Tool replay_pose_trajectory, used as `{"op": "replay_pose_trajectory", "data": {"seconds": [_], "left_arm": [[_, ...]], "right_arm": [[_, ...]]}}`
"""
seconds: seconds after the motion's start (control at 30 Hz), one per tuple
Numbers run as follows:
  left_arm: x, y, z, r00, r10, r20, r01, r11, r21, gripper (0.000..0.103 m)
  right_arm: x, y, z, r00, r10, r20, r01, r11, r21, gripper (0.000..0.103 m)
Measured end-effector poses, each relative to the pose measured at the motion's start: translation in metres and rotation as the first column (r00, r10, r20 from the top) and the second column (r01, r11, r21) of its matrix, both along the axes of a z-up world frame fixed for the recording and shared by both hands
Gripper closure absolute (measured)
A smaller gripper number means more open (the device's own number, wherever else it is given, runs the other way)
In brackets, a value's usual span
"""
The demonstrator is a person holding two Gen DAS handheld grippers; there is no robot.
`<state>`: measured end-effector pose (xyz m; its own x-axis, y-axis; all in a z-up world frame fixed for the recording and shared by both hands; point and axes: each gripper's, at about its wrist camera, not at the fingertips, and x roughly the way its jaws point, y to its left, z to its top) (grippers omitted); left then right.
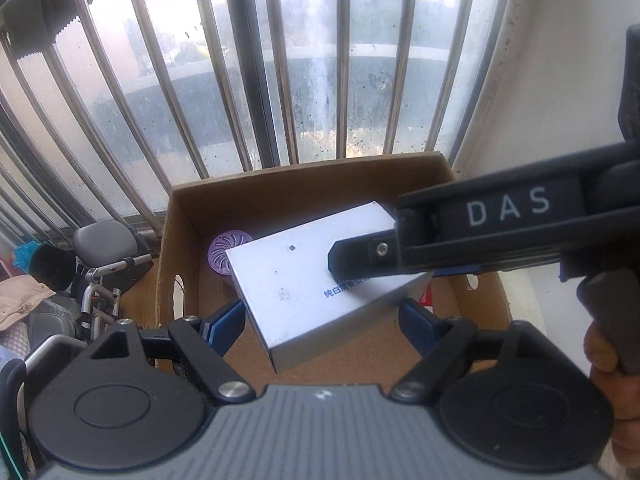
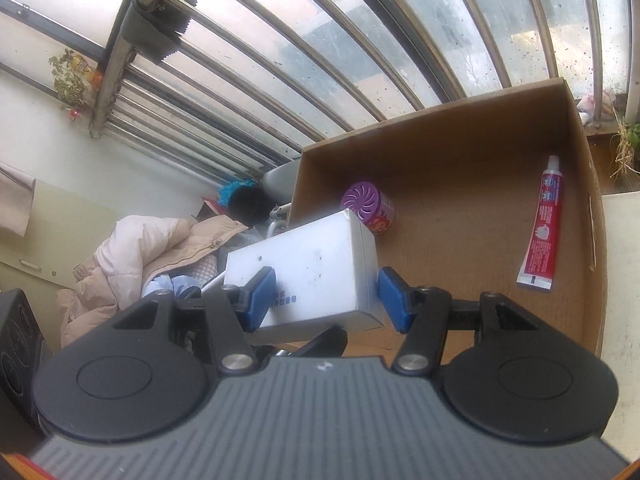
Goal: Organize objects
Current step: 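Lift the white box with the right gripper and carry it over the cardboard box, then lower the white box into the cardboard box and open the right gripper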
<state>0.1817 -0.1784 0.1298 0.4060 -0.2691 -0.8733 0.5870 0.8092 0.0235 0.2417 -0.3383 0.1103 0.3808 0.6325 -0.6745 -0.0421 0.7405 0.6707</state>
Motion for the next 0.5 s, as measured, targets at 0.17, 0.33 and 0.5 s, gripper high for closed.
{"op": "replay_pose_trajectory", "data": {"seconds": [0.17, 0.33, 0.5], "left_arm": [[0.037, -0.022, -0.03, 0.998, 0.016, -0.061, -0.012, 0.998, 0.059, 0.018], [0.065, -0.043, -0.056, 0.992, 0.035, -0.118, -0.023, 0.994, 0.108, 0.018], [0.093, -0.064, -0.089, 0.983, 0.059, -0.175, -0.032, 0.987, 0.155, 0.018]], "right_arm": [[0.039, -0.004, -0.038, 0.998, 0.019, -0.058, -0.018, 1.0, 0.013, 0.046], [0.077, -0.008, -0.073, 0.994, 0.034, -0.104, -0.031, 0.999, 0.026, 0.047], [0.11, -0.013, -0.109, 0.988, 0.059, -0.141, -0.056, 0.998, 0.022, 0.047]]}}
